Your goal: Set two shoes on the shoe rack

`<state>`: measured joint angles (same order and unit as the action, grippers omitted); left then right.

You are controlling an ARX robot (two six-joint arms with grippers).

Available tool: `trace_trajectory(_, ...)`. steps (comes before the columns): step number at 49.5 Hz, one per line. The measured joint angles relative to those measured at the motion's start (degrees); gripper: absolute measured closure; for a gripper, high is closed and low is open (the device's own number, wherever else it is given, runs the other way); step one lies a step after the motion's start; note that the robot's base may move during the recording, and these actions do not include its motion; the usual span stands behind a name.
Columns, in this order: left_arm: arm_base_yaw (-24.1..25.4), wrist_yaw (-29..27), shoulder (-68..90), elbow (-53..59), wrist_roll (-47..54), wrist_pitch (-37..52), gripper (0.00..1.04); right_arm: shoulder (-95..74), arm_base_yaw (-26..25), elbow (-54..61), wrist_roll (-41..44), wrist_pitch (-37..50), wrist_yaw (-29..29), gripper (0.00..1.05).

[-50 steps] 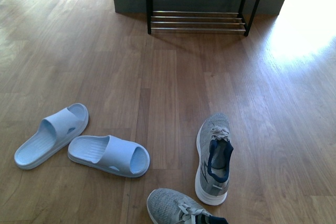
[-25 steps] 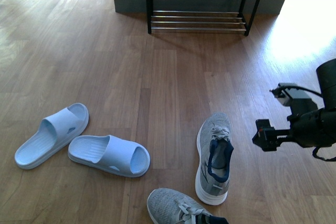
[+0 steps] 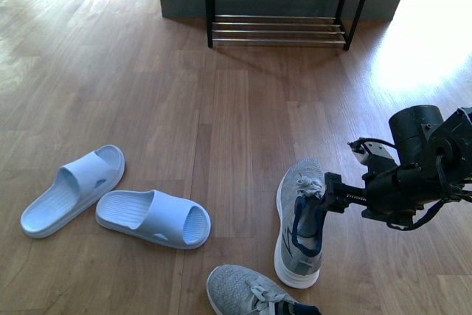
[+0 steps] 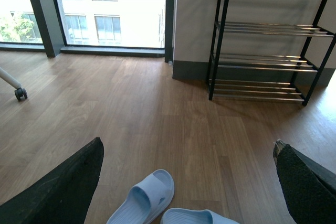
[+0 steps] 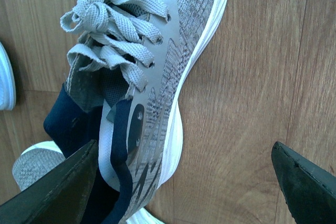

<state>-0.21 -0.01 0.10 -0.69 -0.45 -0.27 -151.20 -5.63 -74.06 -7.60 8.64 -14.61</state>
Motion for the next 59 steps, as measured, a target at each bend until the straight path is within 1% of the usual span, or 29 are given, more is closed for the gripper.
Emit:
trace_trajectory(13, 0.0, 0.0, 0.0, 0.0, 0.0, 0.0, 0.09, -5.1, 0.1, -4.4, -2.4, -1.6, 0.8, 0.09)
trace_trajectory(23, 0.0, 0.0, 0.0, 0.0, 0.0, 0.0, 0.09, -10.2, 0.6, -6.2, -0.7, 2.2, 7.5, 0.09)
trace_trajectory(25, 0.0, 0.0, 0.0, 0.0, 0.0, 0.0, 0.09, -10.7, 0.7, -6.2, -0.5, 2.7, 8.6, 0.15)
trace_trajectory(26, 0.0, 0.0, 0.0, 0.0, 0.0, 0.0, 0.09, -10.9, 0.7, -6.2, -0.5, 2.7, 8.8, 0.19)
trace_trajectory(30, 0.0, 0.0, 0.0, 0.0, 0.0, 0.0, 0.09, -11.1, 0.6, -6.4, 0.4, 2.5, 9.7, 0.33)
trace_trajectory(31, 0.0, 0.0, 0.0, 0.0, 0.0, 0.0, 0.09, -11.1, 0.6, -6.3, 0.9, 2.5, 10.1, 0.38)
trace_trajectory(36, 0.0, 0.0, 0.0, 0.0, 0.0, 0.0, 0.09, -11.1, 0.2, -6.0, 2.0, 2.5, 10.8, 0.49)
trace_trajectory(37, 0.0, 0.0, 0.0, 0.0, 0.0, 0.0, 0.09, -11.0, -0.2, -5.7, 2.4, 2.6, 10.9, 0.53)
trace_trajectory(40, 0.0, 0.0, 0.0, 0.0, 0.0, 0.0, 0.09, -10.6, -0.6, -5.0, 3.3, 3.2, 11.1, 0.59)
trace_trajectory(44, 0.0, 0.0, 0.0, 0.0, 0.0, 0.0, 0.09, -9.3, -1.6, -3.3, 5.5, 4.3, 12.4, 0.69)
trace_trajectory(51, 0.0, 0.0, 0.0, 0.0, 0.0, 0.0, 0.09, -5.2, -4.6, 1.5, 12.1, 7.8, 16.0, 0.86)
trace_trajectory(52, 0.0, 0.0, 0.0, 0.0, 0.0, 0.0, 0.09, -4.0, -5.5, 2.9, 14.3, 8.9, 16.7, 0.90)
trace_trajectory(53, 0.0, 0.0, 0.0, 0.0, 0.0, 0.0, 0.09, -3.4, -5.9, 3.6, 15.2, 9.5, 16.8, 0.91)
trace_trajectory(56, 0.0, 0.0, 0.0, 0.0, 0.0, 0.0, 0.09, 0.5, -8.2, 7.7, 19.7, 12.4, 17.0, 1.00)
trace_trajectory(58, 0.0, 0.0, 0.0, 0.0, 0.0, 0.0, 0.09, 3.2, -9.6, 10.5, 24.3, 14.7, 17.2, 1.04)
trace_trajectory(59, 0.0, 0.0, 0.0, 0.0, 0.0, 0.0, 0.09, 4.2, -9.9, 11.6, 25.0, 15.6, 17.3, 1.03)
